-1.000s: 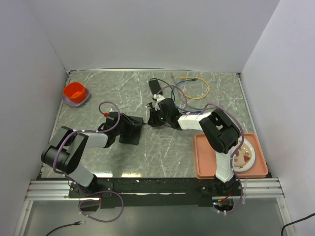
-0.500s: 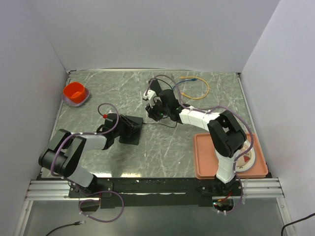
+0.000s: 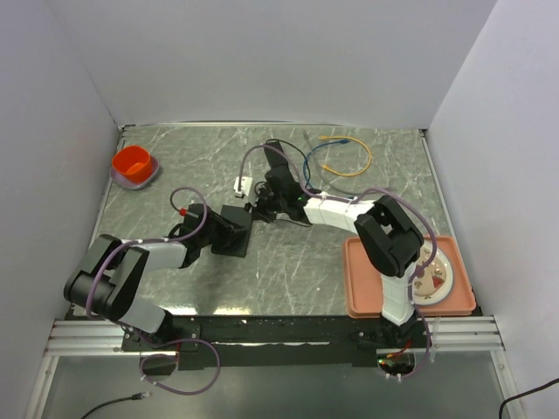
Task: Pull the plug from the switch port
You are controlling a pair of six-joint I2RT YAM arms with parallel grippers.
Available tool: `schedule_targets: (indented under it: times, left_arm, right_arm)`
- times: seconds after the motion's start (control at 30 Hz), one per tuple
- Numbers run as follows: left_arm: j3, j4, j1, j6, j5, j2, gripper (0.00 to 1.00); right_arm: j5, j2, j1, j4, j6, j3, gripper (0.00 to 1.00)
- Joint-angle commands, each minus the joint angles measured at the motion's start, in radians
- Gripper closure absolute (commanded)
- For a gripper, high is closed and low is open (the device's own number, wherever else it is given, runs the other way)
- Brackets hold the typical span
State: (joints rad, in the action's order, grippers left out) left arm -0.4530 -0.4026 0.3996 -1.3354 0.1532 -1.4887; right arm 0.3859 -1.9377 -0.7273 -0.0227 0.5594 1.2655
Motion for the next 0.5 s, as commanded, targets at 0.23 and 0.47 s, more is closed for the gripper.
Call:
schedule_targets:
  times: [0.23,0.47]
  left_arm:
    - [0.028,0.254,-0.005,-0.007,-0.101,0.045,0.79]
    - [0.024,0.249,-0.008,-0.001,-0.09,0.03,0.79]
  right_arm:
    - [0.013,-0.075,-0.017,0.125,0.108,0.14,0.65]
    - [-0.004,-0.089,-0.017,0.176,0.143,0.149,0.66]
